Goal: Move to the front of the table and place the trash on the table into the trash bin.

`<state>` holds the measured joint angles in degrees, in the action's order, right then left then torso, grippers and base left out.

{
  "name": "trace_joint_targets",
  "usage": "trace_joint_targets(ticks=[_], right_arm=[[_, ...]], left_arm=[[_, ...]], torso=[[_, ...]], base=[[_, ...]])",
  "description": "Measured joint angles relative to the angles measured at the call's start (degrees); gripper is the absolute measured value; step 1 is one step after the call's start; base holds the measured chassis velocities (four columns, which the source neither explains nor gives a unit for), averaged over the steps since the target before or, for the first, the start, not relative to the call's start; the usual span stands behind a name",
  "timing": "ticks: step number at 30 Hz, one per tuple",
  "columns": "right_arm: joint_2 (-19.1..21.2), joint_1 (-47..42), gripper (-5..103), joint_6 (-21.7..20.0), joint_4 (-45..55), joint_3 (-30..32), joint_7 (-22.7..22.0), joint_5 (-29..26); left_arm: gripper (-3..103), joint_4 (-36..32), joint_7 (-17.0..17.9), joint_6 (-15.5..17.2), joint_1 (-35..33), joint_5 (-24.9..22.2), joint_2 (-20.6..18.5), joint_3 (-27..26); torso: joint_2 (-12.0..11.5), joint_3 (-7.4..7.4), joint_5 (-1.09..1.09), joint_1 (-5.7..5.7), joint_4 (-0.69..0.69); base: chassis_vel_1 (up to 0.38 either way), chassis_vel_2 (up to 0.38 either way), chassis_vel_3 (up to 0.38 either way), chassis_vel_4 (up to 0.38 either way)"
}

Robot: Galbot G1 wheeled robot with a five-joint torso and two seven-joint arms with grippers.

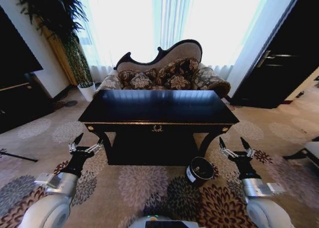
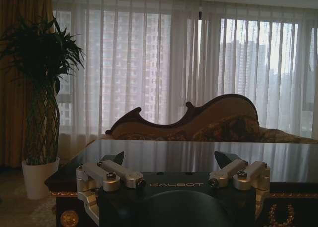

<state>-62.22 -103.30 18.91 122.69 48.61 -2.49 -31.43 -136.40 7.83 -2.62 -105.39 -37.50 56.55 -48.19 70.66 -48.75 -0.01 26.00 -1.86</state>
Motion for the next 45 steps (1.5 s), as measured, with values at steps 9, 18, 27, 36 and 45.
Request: trace_joint_targets(ticks=[9,18,27,36,45], right_arm=[[0.0,0.0,100,0.0,0.0,0.0,0.0,0.0],[0.0,0.0,100,0.0,0.0,0.0,0.0,0.0],[0.0,0.0,100,0.0,0.0,0.0,0.0,0.0],[0.0,0.01,100,0.0,0.0,0.0,0.0,0.0],[0.0,0.0,100,0.0,0.0,0.0,0.0,0.0]], left_arm=[[100,0.0,0.0,0.0,0.0,0.0,0.0,0.0],[100,0.0,0.0,0.0,0.0,0.0,0.0,0.0],[100,0.0,0.0,0.0,0.0,0.0,0.0,0.0],[100,0.0,0.0,0.0,0.0,0.0,0.0,0.0],[100,0.0,0.0,0.0,0.0,0.0,0.0,0.0]], torso=[[0.0,0.0,0.0,0.01,0.0],[0.0,0.0,0.0,0.0,0.0],[0.0,0.0,0.0,0.0,0.0],[0.0,0.0,0.0,0.01,0.0],[0.0,0.0,0.0,0.01,0.0]], base=[[0.079,-0.085,-0.071,0.077],[0.109,-0.111,-0.103,0.101],[0.11,-0.102,-0.108,0.101],[0.094,-0.098,-0.104,0.103],[0.138,-0.136,-0.138,0.132]])
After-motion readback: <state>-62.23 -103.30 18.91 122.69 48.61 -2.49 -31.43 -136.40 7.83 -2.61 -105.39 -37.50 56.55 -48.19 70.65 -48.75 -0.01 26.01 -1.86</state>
